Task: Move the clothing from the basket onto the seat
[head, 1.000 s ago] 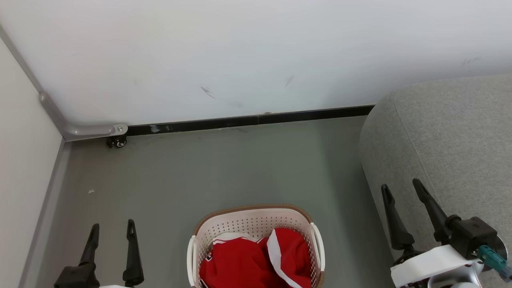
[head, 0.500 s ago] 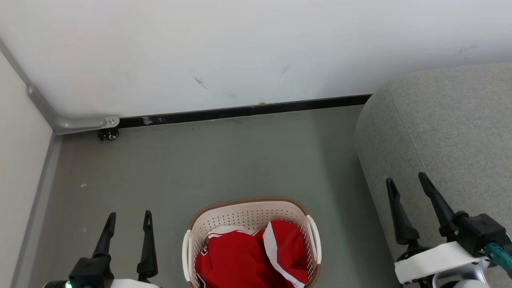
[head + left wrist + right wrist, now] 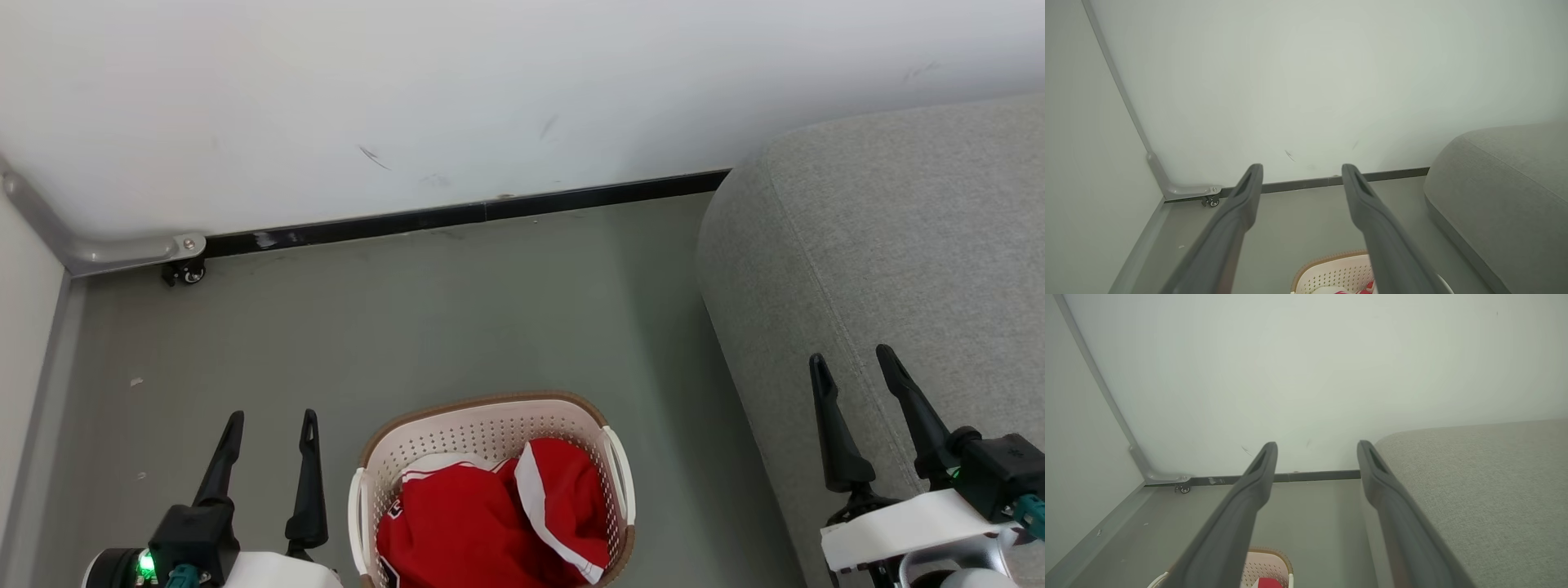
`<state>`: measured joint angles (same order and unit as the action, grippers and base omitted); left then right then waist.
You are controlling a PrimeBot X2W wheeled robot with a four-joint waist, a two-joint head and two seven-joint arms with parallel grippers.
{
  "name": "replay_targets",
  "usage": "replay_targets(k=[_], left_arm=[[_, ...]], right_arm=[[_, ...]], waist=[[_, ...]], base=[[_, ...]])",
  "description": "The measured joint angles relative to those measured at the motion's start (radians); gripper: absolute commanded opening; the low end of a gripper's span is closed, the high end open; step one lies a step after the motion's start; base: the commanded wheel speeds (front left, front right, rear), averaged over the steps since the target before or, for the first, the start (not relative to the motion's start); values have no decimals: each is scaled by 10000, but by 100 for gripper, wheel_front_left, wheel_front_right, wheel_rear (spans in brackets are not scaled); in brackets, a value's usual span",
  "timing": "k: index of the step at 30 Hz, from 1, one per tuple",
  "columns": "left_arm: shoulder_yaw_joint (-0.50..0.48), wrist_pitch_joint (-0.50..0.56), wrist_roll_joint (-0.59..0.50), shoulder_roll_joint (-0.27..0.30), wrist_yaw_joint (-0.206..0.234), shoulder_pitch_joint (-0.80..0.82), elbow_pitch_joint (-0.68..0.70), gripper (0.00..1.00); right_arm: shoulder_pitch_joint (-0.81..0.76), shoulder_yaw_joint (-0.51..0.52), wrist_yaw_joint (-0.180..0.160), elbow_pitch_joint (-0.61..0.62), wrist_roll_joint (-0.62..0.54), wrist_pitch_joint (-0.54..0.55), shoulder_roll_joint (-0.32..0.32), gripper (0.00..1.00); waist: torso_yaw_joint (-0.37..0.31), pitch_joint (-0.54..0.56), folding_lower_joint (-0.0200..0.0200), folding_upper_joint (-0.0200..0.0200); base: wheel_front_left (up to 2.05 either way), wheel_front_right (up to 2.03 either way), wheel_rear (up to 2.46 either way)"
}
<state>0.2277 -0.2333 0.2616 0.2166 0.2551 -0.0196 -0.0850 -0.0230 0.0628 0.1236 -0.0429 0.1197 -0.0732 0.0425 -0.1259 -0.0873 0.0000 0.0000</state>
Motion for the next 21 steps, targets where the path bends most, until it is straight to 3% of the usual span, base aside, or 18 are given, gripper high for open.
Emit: replay_targets(k=[14, 21], left_arm=[[291, 136, -205, -36, -19, 166, -105, 100], [709, 322, -320, 84, -437, 315, -468, 100]], right_arm=[[4, -90, 0, 0, 52, 0, -2, 100], [21, -150, 0, 54, 48, 0, -4, 100]], waist=[[-579, -42, 0, 0], [-726, -108, 0, 0]], base=[[0, 0, 0], [0, 0, 0]])
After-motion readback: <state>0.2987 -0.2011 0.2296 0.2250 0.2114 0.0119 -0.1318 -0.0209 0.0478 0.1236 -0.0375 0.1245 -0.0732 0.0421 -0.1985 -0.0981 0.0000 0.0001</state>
